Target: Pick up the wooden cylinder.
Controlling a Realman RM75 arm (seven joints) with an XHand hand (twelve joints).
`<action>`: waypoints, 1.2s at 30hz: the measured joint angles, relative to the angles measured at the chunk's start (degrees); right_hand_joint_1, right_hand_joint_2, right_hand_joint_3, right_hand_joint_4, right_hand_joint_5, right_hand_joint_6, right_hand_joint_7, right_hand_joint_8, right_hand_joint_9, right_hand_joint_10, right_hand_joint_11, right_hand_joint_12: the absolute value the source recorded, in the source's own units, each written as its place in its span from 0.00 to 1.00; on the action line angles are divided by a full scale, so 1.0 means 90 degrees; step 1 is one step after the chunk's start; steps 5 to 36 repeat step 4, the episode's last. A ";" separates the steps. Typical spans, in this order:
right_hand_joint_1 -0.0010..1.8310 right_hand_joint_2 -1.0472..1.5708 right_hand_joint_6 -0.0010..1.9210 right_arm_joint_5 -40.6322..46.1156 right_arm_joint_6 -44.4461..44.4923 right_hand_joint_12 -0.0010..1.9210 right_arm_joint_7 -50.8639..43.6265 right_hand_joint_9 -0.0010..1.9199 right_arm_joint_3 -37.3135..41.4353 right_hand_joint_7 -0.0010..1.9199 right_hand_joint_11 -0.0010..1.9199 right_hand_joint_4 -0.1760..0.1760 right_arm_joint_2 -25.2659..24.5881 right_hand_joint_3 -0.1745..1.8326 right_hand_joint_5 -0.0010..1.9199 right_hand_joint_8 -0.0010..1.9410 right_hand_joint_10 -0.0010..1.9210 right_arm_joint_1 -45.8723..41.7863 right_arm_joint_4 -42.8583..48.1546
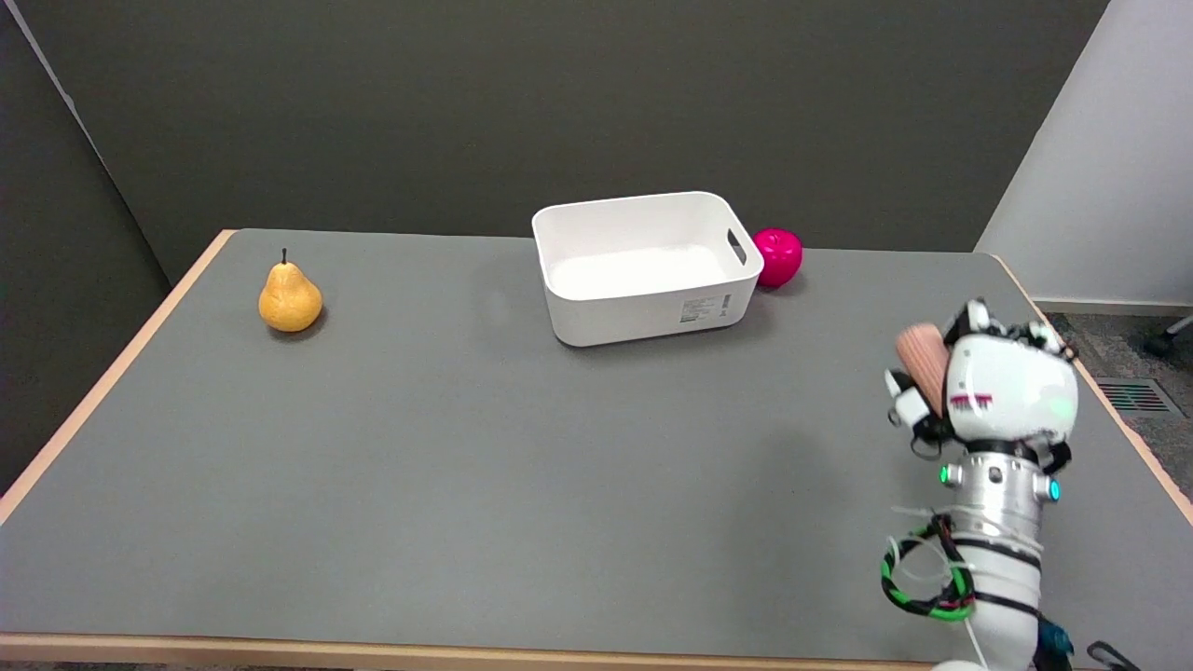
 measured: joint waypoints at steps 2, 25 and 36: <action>0.56 0.83 0.82 -0.0163 -0.0093 1.00 -0.0030 0.49 0.0007 0.38 0.24 0.06 0.0058 0.28 0.33 1.00 1.00 0.0097 0.0137; 0.55 0.83 0.82 -0.0285 -0.0209 1.00 -0.0057 0.49 0.0013 0.37 0.23 0.08 0.0113 0.28 0.33 1.00 1.00 0.0233 0.0257; 0.55 0.83 0.82 -0.0285 -0.0209 1.00 -0.0057 0.49 0.0013 0.37 0.23 0.08 0.0113 0.28 0.33 1.00 1.00 0.0233 0.0257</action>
